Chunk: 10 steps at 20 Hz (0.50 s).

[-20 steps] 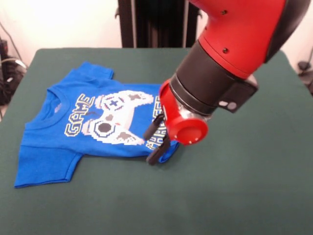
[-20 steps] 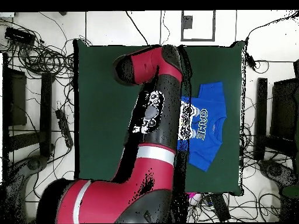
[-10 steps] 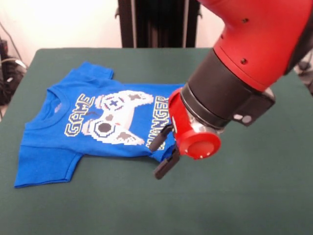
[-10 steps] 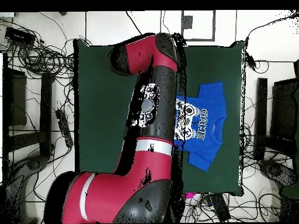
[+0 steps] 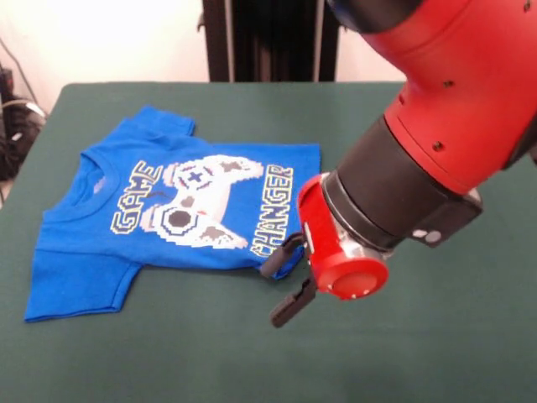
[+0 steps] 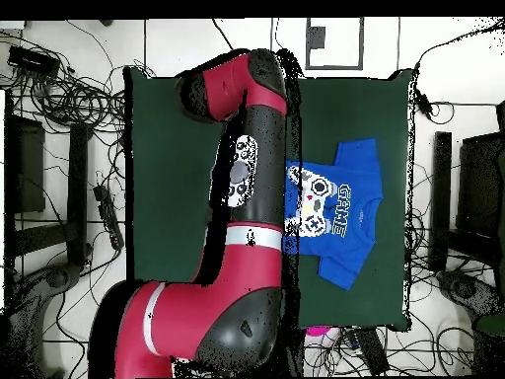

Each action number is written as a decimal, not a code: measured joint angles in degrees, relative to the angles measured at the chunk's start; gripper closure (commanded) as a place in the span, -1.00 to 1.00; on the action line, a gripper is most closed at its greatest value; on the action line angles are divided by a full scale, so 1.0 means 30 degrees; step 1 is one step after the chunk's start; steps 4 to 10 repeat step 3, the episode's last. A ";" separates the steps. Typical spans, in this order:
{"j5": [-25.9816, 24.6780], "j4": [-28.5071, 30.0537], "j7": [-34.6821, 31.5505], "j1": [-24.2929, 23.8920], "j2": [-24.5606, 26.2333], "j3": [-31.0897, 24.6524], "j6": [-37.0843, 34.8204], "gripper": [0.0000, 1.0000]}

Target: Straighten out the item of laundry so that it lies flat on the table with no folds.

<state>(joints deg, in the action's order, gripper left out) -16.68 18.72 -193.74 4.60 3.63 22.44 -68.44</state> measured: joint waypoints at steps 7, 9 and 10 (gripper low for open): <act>0.0000 -0.0654 0.0000 -0.0002 0.0501 0.0304 -0.0024 -1.00; 0.0000 -0.0654 0.0000 -0.0002 0.0501 0.0304 -0.0024 -1.00; 0.0000 -0.0654 0.0000 -0.0002 0.0501 0.0304 -0.0024 -1.00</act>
